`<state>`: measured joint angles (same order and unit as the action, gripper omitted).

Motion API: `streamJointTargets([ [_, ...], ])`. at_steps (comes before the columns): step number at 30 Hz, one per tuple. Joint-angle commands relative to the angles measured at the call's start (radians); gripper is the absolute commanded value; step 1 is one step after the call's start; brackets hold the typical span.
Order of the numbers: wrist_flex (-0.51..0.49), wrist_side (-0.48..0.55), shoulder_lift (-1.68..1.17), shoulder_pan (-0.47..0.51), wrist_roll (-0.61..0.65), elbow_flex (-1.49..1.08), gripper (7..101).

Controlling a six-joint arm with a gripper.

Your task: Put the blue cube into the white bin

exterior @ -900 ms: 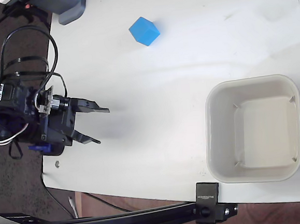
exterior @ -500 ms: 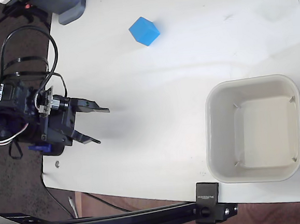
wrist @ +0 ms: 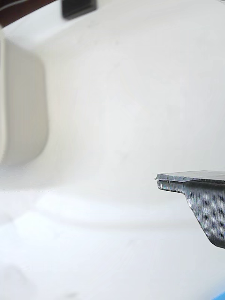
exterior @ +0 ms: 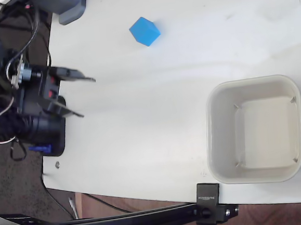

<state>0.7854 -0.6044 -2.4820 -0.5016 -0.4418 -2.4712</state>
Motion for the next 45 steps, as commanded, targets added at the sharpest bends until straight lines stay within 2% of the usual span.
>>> streamJointTargets([
  [1, 0.040, -0.281, 0.347, -0.173, -0.222, 0.305, 100.3],
  [3, 0.110, -0.290, 0.494, -0.204, -0.359, 0.423, 100.3],
  [7, 0.132, -0.379, 0.730, -0.255, -0.624, 0.557, 100.0],
  [10, 0.267, -0.393, 0.887, -0.278, -0.842, 0.689, 98.7],
  [16, 0.443, -0.336, 1.052, -0.295, -1.077, 0.900, 99.7],
  [25, 0.646, -0.117, 1.226, -0.310, -1.201, 1.267, 100.3],
  [30, 0.785, -0.069, 1.365, -0.334, -1.289, 1.499, 100.3],
  [45, 0.785, -0.061, 1.310, -0.348, -1.381, 1.384, 100.3],
])
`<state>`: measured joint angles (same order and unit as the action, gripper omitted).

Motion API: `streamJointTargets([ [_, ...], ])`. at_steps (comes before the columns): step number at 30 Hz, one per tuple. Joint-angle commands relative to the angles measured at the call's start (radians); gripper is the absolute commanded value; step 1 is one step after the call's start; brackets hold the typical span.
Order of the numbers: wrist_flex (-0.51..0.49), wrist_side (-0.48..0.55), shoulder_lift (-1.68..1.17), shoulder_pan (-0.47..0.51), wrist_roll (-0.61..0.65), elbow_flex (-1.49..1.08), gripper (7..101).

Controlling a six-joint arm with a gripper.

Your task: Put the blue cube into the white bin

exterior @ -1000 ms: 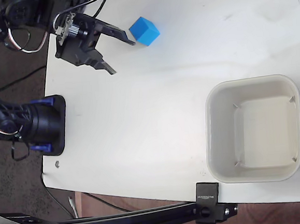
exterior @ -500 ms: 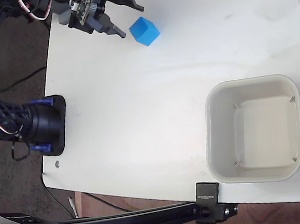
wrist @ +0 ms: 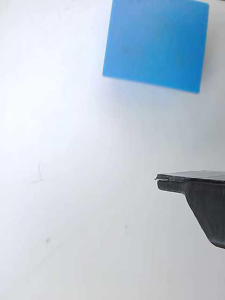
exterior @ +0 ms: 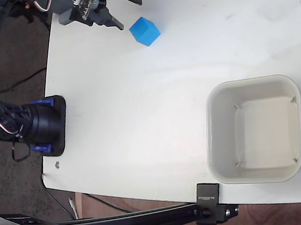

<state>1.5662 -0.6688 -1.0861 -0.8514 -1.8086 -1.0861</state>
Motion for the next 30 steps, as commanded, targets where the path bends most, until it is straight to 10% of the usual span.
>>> streamJointTargets([
  [1, 0.005, 0.002, -0.087, 0.000, -0.020, -0.008, 100.3],
  [30, 0.003, 0.000, -0.029, 0.015, -0.046, -0.018, 99.5],
])
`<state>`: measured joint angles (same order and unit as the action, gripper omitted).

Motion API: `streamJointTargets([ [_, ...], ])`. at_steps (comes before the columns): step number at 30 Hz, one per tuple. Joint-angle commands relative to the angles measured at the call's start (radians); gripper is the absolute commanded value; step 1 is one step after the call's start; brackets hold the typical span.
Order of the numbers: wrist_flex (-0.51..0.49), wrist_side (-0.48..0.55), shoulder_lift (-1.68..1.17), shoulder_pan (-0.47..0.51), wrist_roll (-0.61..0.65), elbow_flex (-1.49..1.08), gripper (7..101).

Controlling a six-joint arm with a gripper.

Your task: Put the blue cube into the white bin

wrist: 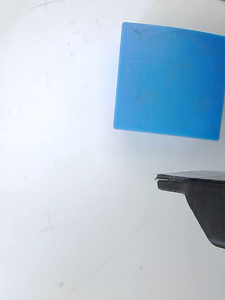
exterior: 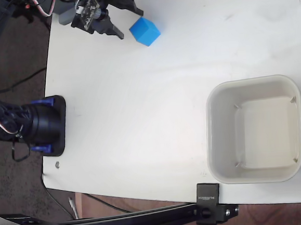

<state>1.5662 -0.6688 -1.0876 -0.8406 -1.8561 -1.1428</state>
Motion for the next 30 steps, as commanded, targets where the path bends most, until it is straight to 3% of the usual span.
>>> streamJointTargets([
  [1, 0.003, 0.002, -0.025, 0.005, 0.002, 0.041, 99.5],
  [30, -0.046, 0.034, 0.028, 0.035, 0.049, 0.049, 96.8],
])
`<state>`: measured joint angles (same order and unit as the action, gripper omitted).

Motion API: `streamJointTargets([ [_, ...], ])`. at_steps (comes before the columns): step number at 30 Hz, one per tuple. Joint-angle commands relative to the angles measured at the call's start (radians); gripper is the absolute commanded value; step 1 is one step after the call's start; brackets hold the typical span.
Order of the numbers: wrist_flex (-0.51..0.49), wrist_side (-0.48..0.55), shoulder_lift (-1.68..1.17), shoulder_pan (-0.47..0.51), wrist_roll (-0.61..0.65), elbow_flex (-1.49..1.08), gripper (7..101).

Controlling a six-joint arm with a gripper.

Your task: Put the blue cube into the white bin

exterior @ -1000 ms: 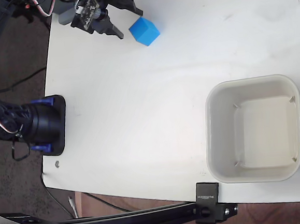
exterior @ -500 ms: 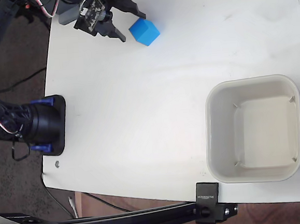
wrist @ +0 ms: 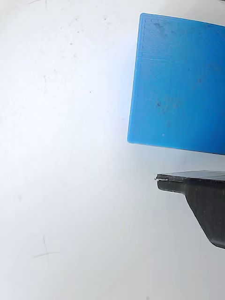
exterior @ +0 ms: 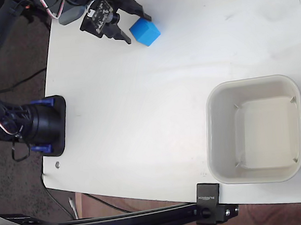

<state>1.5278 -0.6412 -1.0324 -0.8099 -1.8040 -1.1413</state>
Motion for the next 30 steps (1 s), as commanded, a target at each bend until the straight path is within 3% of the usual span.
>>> streamJointTargets([
  [1, -0.008, 0.008, -0.026, 0.005, -0.005, 0.044, 96.8],
  [12, -0.012, 0.003, -0.008, 0.006, -0.021, 0.029, 87.1],
  [17, 0.008, -0.009, -0.005, 0.008, -0.026, 0.031, 56.7],
  [20, 0.032, -0.011, 0.009, 0.008, -0.020, 0.054, 46.5],
  [23, 0.040, -0.015, 0.009, 0.009, -0.008, 0.063, 42.2],
  [30, 0.043, -0.032, -0.029, 0.021, 0.049, 0.066, 41.9],
])
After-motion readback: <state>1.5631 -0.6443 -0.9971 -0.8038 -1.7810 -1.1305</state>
